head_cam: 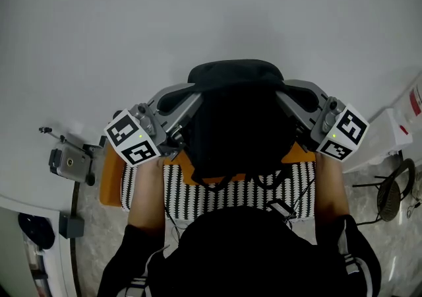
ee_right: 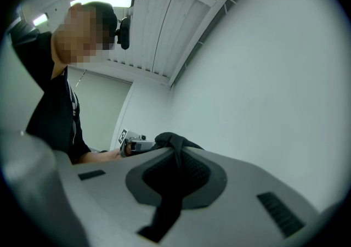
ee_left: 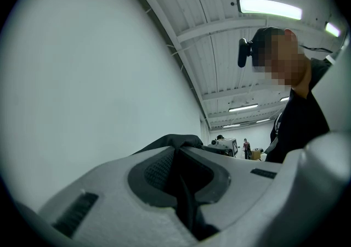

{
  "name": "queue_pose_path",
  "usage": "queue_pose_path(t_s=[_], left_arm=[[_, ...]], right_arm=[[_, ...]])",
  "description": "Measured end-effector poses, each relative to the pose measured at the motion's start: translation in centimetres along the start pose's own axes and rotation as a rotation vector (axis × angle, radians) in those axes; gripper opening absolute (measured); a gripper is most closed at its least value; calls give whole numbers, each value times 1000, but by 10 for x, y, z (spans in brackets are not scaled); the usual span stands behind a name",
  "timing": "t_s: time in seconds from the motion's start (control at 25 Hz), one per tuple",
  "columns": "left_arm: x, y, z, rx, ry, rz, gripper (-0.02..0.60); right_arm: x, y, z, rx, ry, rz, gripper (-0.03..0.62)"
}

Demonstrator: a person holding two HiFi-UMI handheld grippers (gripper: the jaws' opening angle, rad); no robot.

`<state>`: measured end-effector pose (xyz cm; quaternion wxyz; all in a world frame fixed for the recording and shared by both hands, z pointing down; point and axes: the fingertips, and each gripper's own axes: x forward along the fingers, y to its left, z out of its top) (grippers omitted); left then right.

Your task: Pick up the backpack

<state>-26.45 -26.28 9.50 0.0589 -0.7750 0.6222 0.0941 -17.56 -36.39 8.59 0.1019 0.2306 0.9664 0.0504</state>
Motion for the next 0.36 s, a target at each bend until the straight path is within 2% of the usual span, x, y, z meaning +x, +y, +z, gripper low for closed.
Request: queue_pose_path(t_s=[0.36], left_arm=[[-11, 1, -1, 7, 11, 1, 34]], right_arm=[[7, 10, -4, 1, 13, 0, 28]])
